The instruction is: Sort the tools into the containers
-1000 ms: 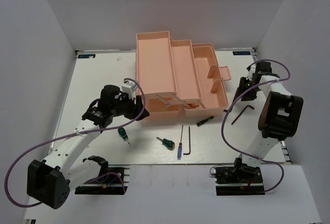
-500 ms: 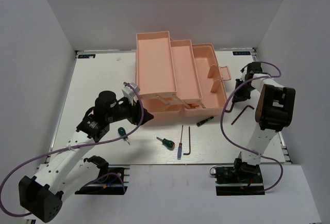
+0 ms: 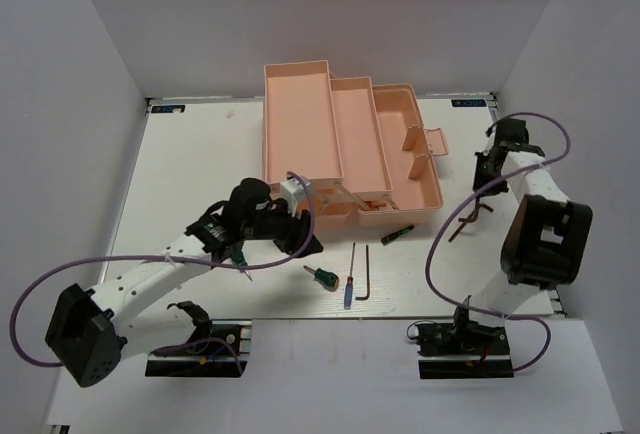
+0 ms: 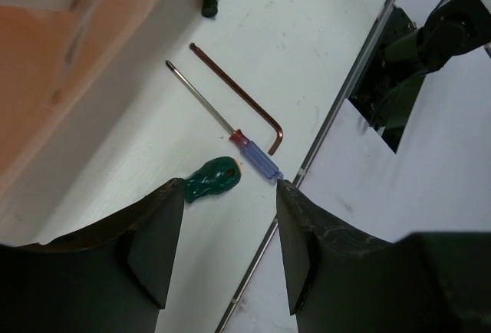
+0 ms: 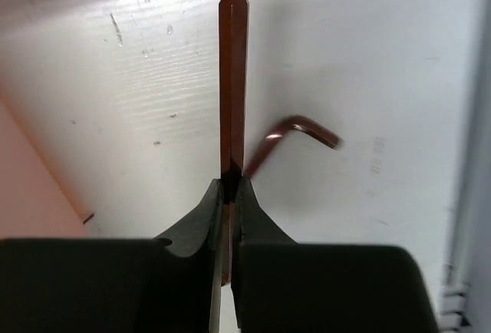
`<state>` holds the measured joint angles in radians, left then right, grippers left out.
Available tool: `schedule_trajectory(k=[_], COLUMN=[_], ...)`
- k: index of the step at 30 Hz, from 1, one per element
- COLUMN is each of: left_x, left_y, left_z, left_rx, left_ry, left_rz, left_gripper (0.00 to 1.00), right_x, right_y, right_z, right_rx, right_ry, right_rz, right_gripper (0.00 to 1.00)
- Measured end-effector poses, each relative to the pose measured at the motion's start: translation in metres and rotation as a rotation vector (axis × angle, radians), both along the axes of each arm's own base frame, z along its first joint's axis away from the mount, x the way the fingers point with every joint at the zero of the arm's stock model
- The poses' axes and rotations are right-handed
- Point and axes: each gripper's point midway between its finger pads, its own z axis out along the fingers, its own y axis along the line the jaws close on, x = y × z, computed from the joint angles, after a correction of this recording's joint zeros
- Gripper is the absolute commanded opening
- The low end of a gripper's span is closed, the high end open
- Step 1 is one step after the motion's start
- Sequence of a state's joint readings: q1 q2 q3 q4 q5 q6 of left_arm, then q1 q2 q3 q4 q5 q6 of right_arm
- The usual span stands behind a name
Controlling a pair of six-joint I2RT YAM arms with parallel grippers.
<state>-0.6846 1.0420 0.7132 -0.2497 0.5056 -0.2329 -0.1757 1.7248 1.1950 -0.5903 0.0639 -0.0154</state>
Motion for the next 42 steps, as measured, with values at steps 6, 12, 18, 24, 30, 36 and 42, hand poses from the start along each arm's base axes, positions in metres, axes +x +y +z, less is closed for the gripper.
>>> schedule_trajectory(k=[6, 12, 18, 24, 30, 36, 42], left_x=[-0.007, -0.025, -0.032, -0.034, -0.028, -0.031, -0.037], left_y=[-0.036, -0.067, -0.098, -0.106, -0.115, -0.113, -0.084], left_z=[-0.018, -0.033, -0.046, -0.052, -0.048, -0.049, -0.051], left_rx=[0.098, 0.187, 0.286, 0.327, 0.342, 0.352, 0.350], left_ry=[0.023, -0.043, -0.152, -0.228, -0.277, -0.299, -0.290], left_rz=[-0.078, -0.172, -0.228, -0.233, -0.208, -0.178, -0.094], left_gripper=[0.63, 0.63, 0.58, 0.63, 0.65, 0.65, 0.63], right_x=[0.006, 0.015, 0.062, 0.071, 0.063, 0.039, -0.005], right_y=[-0.009, 0.036, 0.105, 0.138, 0.160, 0.161, 0.108], right_z=[0.089, 0.134, 0.156, 0.143, 0.117, 0.116, 0.151], right_rx=[-0.095, 0.085, 0.305, 0.374, 0.391, 0.382, 0.159], right_ry=[-0.234, -0.344, -0.378, -0.313, -0.225, -0.217, -0.346], right_rz=[0.043, 0.213, 0.409, 0.459, 0.497, 0.507, 0.347], right_gripper=[0.00, 0.00, 0.00, 0.00, 0.47, 0.37, 0.00])
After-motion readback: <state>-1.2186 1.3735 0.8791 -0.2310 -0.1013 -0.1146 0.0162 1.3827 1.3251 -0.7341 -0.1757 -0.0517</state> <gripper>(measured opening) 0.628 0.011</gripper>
